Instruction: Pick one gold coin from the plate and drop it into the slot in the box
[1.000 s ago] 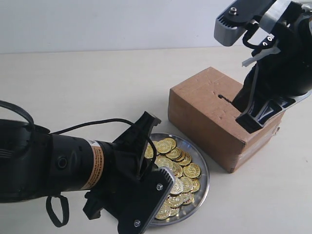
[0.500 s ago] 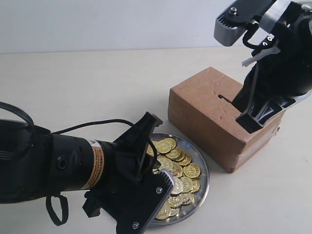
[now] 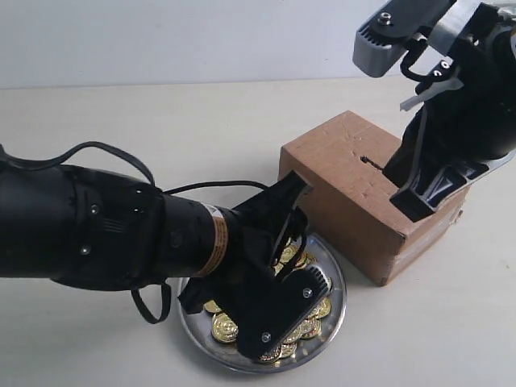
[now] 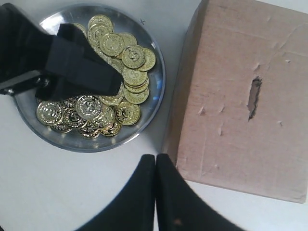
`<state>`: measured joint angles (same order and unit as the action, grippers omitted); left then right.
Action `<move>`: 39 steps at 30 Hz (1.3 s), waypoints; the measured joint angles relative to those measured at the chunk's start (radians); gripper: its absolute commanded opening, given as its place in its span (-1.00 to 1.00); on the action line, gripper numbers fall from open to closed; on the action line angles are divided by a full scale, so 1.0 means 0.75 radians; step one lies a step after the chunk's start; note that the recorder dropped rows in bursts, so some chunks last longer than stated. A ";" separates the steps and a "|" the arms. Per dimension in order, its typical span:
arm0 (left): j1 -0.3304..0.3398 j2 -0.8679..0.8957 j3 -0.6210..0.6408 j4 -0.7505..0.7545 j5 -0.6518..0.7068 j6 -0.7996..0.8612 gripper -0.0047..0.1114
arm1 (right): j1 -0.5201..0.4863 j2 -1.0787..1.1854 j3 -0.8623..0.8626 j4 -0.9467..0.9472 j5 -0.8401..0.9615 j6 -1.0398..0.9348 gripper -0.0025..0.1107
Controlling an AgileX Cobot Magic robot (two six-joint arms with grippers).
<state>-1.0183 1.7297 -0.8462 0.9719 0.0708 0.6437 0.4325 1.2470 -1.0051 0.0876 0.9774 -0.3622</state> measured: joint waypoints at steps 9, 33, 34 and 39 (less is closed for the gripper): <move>0.009 0.095 -0.040 0.028 0.026 0.176 0.25 | 0.000 0.000 0.000 -0.046 0.018 0.004 -0.96; 0.009 0.088 -0.043 -0.017 0.071 0.234 0.24 | 0.000 0.005 0.000 -0.046 0.021 0.009 -0.96; 0.009 0.088 -0.043 -0.017 0.071 0.234 0.24 | 0.000 0.008 0.000 -0.046 0.021 0.009 -0.96; 0.009 0.088 -0.043 -0.022 0.082 0.234 0.24 | 0.000 0.019 0.000 -0.043 0.021 0.009 -0.96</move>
<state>-1.0115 1.7958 -0.8783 0.9557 0.1321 0.8194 0.4325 1.2614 -1.0051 0.0552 0.9928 -0.3554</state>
